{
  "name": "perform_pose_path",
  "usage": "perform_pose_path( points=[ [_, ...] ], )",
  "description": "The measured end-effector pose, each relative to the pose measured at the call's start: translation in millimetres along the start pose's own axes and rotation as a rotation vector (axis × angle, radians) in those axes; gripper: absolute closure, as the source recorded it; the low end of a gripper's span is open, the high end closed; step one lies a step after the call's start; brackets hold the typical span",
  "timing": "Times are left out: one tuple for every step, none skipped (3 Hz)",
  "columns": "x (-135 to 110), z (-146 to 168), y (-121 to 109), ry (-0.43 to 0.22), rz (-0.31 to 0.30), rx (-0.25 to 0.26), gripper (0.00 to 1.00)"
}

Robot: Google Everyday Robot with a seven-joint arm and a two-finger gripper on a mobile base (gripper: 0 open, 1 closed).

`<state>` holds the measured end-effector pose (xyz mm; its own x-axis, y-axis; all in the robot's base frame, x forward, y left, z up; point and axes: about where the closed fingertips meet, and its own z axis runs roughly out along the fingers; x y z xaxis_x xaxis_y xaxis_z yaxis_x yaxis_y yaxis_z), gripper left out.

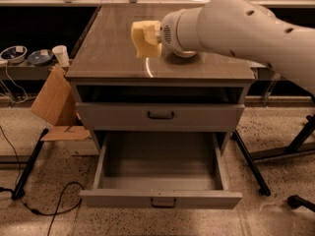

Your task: Pick sponge from middle drawer and place on counter

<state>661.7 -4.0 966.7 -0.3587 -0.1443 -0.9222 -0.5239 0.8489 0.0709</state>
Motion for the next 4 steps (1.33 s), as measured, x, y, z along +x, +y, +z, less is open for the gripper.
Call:
perform_pose_path(
  points=[
    [-16.7,32.7,7.1,0.012,-0.006,-0.04,1.0],
    [-23.1,64.3,7.1,0.028,0.0,-0.084,1.0],
    [-24.8,90.6,6.7,0.051,0.004,-0.131,0.84],
    [-23.0,110.8,7.8,0.083,0.008,-0.174,0.61]
  ],
)
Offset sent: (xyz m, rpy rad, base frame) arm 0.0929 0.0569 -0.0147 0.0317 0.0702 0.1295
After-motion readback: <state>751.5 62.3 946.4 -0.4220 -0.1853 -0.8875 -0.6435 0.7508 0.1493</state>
